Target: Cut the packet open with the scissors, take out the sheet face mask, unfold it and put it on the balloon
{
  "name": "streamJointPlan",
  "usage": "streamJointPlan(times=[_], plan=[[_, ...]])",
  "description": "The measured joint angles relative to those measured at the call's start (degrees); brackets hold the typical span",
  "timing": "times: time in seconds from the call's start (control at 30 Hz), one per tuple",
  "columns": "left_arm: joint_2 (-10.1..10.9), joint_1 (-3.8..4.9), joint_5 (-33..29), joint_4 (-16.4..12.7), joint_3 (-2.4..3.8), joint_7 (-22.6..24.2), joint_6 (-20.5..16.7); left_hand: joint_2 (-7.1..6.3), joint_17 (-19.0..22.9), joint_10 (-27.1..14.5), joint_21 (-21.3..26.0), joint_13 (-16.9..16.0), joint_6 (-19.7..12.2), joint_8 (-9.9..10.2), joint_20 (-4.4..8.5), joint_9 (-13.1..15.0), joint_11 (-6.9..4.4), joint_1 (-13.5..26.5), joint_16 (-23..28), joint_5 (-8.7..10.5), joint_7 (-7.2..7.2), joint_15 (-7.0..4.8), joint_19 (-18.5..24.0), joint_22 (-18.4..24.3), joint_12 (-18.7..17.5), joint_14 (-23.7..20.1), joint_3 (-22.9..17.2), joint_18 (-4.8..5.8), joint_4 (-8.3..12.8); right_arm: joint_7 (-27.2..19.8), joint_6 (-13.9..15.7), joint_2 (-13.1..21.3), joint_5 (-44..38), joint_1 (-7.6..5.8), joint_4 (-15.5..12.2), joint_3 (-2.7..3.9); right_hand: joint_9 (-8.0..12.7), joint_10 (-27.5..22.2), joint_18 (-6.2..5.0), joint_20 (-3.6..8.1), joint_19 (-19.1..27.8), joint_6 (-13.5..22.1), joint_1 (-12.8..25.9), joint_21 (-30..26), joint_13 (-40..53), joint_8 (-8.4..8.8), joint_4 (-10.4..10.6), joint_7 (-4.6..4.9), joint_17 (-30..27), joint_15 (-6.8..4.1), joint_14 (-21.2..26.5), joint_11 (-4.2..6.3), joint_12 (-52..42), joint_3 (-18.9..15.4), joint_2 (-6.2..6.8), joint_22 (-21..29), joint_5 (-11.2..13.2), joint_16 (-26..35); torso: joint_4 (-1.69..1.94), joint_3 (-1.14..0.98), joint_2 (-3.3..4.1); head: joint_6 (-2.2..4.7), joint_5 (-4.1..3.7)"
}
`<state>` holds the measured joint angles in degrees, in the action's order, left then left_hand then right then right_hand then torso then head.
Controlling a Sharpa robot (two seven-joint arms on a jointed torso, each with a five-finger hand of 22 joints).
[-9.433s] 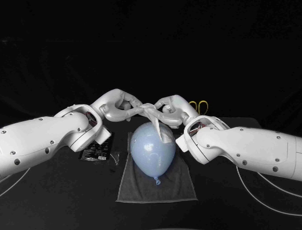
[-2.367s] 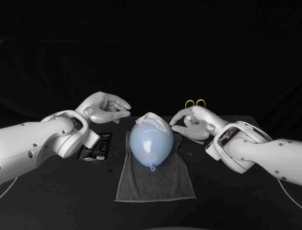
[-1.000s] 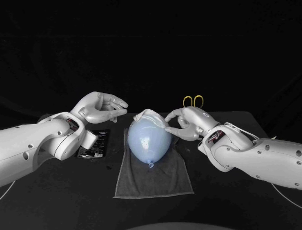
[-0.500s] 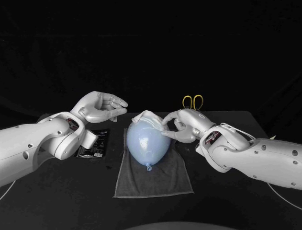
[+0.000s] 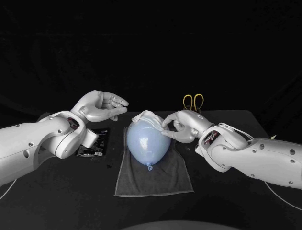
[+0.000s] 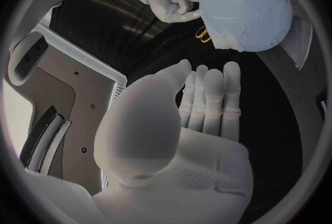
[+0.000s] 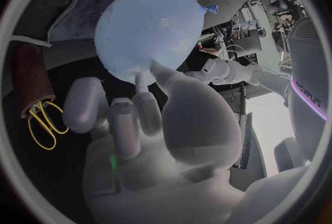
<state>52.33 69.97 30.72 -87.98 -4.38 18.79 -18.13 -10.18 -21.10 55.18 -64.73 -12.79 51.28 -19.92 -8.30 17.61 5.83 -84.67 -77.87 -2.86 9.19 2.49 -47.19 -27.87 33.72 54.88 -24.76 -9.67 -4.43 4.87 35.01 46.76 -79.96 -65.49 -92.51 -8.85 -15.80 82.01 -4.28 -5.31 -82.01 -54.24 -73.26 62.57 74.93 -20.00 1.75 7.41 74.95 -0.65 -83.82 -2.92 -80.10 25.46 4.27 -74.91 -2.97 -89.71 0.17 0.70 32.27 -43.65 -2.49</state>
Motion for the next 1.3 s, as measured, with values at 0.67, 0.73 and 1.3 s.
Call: streamJointPlan(times=[0.67, 0.73, 1.3], plan=[[0.0, -0.02, -0.7, 0.0, 0.00, 0.0, 0.3, 0.00, 0.0, -0.8, -0.2, -0.2, -0.3, 0.4, 0.00, -0.3, 0.01, 0.0, 0.0, 0.00, 0.11, 0.01, 0.0, 0.0, 0.4, 0.0, -0.5, 0.04, -0.2, -2.6, 3.0, -0.2, -0.3, 0.17, -0.4, -0.05, -1.4, 1.7, 0.01, 1.30, -1.3, -2.8, -2.3, 2.6, 0.0, -3.52, -0.2, -2.00, 0.0, -1.61, -0.2, 1.79, -3.4, 3.7, -3.84, 0.0, 0.3, -0.1, -0.03, -0.03, 0.00, -0.07, 0.05], [0.0, -0.02, -0.7, 0.0, 0.00, 0.0, 0.4, 0.00, 0.0, -1.0, -0.2, -0.2, -0.4, 0.4, 0.00, -0.3, 0.23, 0.0, 0.0, 0.00, 0.09, 0.02, 0.0, -0.1, 0.4, 0.0, -0.6, 0.06, 0.0, -2.6, 3.5, -0.1, -0.4, 0.18, -0.5, -0.05, -1.4, 1.7, 0.00, 1.30, -1.3, -2.8, -2.3, 2.9, 0.0, -3.70, -0.2, -2.01, 0.0, -1.61, -0.2, 1.79, -3.6, 3.7, -3.84, 0.0, 0.3, -0.1, -0.03, -0.03, 0.00, -0.09, 0.05], [0.0, -0.03, -1.0, 0.0, 0.00, 0.0, 0.6, 0.00, 0.0, -1.1, -0.2, -0.3, -0.5, 0.4, 0.00, -0.5, 0.32, 0.0, 0.0, 0.00, 0.02, 0.10, 0.0, -0.1, 0.4, 0.1, -0.8, -0.21, -0.2, -4.1, 2.9, 3.3, 0.7, -0.26, -1.8, 0.38, 1.5, -1.1, 0.34, -0.24, 0.7, 8.6, 0.3, -3.1, 0.0, 3.33, -0.6, 2.29, 0.0, 0.87, -0.2, -2.04, 1.3, -1.5, 6.18, 0.0, 0.3, 0.0, -0.03, -0.01, -0.04, 0.11, 0.13]])
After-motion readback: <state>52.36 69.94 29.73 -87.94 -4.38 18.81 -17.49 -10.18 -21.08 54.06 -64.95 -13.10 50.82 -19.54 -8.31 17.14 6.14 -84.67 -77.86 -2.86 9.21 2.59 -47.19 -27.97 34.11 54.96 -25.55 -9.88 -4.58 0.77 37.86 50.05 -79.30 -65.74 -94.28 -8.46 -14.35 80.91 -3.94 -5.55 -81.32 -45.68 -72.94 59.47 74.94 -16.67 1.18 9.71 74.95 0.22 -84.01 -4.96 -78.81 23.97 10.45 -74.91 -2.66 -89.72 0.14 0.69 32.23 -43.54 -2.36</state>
